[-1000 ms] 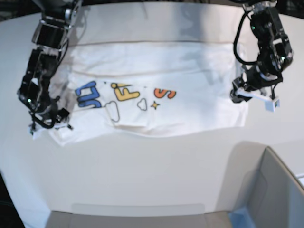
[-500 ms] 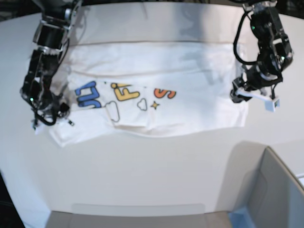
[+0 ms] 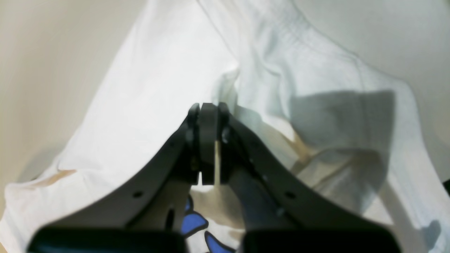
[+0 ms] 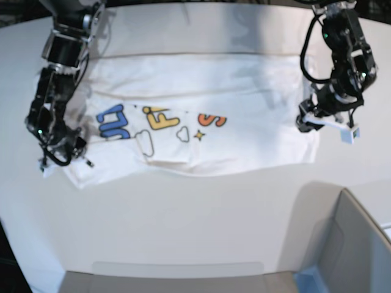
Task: Layout the t-shirt on the table in an organized manner, then fold the t-shirt properly
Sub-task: 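Grasp the shirt's side edges with both grippers, then move the left gripper along the side edge toward the hem and pinch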
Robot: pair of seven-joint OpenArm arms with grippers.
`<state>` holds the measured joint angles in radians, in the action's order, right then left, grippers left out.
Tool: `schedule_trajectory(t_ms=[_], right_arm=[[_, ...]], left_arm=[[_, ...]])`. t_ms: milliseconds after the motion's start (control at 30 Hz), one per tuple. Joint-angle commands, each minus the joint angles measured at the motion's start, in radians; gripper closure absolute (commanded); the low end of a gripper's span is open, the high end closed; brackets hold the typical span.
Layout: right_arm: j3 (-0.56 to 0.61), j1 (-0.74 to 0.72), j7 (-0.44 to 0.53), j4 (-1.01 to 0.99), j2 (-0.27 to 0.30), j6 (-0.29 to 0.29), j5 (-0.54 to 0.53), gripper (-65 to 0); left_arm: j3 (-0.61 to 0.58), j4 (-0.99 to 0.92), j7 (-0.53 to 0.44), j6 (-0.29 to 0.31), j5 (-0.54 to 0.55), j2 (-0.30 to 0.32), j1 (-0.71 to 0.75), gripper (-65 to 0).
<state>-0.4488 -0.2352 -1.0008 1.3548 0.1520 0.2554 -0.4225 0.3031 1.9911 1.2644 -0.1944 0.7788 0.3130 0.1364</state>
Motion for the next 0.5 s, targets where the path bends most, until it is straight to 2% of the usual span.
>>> schedule_trajectory(t_ms=[0, 200, 467], right_arm=[[-0.003, -0.033, 0.012, 0.019, 0.014, -0.005, -0.011, 0.0], [-0.005, -0.031, 0.013, 0.033, 0.016, -0.005, -0.011, 0.0], [0.002, 0.015, 0.009, 0.257, 0.007, -0.008, -0.013, 0.0]], left_arm=[[0.006, 0.014, -0.001, 0.002, 0.005, 0.008, -0.007, -19.9], [0.008, 0.014, -0.009, 0.002, 0.005, 0.008, -0.019, -19.9], [0.008, -0.089, -0.009, 0.003, 0.005, 0.013, -0.157, -20.0]])
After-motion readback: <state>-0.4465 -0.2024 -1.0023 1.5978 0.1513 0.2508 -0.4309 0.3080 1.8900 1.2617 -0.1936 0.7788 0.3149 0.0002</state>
